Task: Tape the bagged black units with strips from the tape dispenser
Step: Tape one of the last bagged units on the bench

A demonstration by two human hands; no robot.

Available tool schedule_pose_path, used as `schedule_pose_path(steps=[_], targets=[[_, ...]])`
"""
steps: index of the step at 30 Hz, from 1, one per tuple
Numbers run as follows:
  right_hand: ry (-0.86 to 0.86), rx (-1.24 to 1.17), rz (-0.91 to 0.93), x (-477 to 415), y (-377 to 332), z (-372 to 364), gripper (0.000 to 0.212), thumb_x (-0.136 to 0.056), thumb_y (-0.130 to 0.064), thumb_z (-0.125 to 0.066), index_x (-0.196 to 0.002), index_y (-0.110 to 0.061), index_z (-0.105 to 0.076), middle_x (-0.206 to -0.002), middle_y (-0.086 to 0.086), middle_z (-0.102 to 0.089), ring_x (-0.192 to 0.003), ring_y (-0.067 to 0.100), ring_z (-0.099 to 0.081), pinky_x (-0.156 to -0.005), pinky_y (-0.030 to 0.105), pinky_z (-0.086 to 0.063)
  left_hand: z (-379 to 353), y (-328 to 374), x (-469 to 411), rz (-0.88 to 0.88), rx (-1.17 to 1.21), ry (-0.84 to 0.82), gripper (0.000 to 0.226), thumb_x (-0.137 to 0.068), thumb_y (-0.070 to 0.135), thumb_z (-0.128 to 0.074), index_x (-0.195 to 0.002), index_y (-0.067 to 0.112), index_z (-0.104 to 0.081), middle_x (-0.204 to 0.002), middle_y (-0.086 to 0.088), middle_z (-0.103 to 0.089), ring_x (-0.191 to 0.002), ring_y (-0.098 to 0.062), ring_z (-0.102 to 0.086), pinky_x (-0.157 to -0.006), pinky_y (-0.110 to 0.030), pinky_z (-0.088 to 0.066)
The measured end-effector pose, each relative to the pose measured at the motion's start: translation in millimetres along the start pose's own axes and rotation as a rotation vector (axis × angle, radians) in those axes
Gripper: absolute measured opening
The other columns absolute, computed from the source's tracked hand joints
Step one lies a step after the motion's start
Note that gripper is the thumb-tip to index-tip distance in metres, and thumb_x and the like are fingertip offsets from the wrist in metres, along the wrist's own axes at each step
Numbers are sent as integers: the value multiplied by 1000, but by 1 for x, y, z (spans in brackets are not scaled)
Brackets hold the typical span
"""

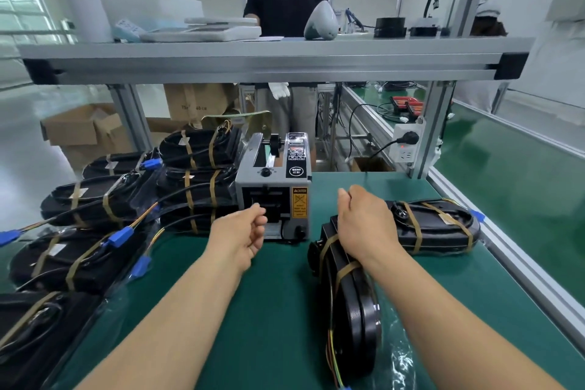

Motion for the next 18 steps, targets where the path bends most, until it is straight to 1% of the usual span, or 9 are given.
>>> schedule_pose_path(steps=[2,5,8,11,12,13,16,17,18], targets=[[11,-17,3,0,0,-1,37,-107,-35,-29,-75,-18,-35,-71,-2,-40,-74,28,-45,-66,35,-30,-4,-4,-12,44,33,20,18,-95,24,-64,-80,15,-66,-52,8,-62,-40,-1,-52,-45,-17,-41],[14,-33,4,-1,2,-2,37,-107,-34,-29,-74,-19,-34,-69,-4,-39,-73,26,-45,-65,34,-29,-13,-5,-18,99,99,37,18,-93,24,-66,-77,16,-64,-46,8,-60,-36,0,-53,-50,-19,-40],[18,-47,3,-1,5,1,37,-107,-34,-29,-73,-19,-34,-69,-3,-41,-74,25,-46,-66,33,-31,-20,-6,-20,129,177,63,17,-92,22,-68,-77,17,-62,-48,7,-59,-42,-1,-54,-51,-20,-40],[34,-43,24,-2,6,3,29,-106,-30,-32,-85,-13,-44,-78,3,-49,-77,26,-49,-69,34,-38,-23,-6,-22,133,267,114,11,-91,15,-67,-84,16,-58,-56,4,-60,-38,-2,-54,-49,-21,-40],[34,-48,27,-2,6,4,28,-105,-29,-32,-87,-12,-46,-81,5,-52,-78,27,-51,-70,35,-40,-23,-6,-22,123,281,139,10,-90,13,-66,-87,15,-57,-57,4,-59,-37,-2,-53,-48,-21,-40],[25,-68,19,-2,8,3,30,-106,-29,-33,-85,-12,-46,-82,6,-53,-79,28,-52,-70,36,-41,-23,-5,-21,104,283,163,11,-90,12,-66,-86,15,-56,-57,3,-58,-38,-3,-53,-47,-21,-40],[-9,-174,-36,-4,16,2,40,-107,-33,-33,-72,-15,-38,-74,4,-51,-77,29,-52,-69,35,-37,-19,2,-10,-30,245,204,16,-86,9,-67,-74,12,-56,-58,2,-56,-45,-6,-49,-48,-20,-41],[-18,-205,-54,-4,19,1,41,-107,-33,-33,-70,-15,-37,-71,3,-48,-75,28,-49,-69,35,-35,-20,5,-4,-85,216,155,18,-86,9,-67,-71,13,-57,-57,2,-55,-45,-6,-48,-48,-20,-41],[-28,-238,-67,-5,21,-1,42,-107,-33,-34,-69,-14,-37,-70,2,-47,-74,27,-47,-69,35,-34,-25,10,4,-132,166,52,19,-87,10,-67,-70,13,-58,-57,3,-55,-46,-6,-47,-48,-19,-42]])
Point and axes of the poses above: each hand's wrist, its own x-axis away from the middle knuckle, its own z-axis out of the back of the hand, y = z × x, the point moved 7 cm from there along -x, towards the middle knuckle
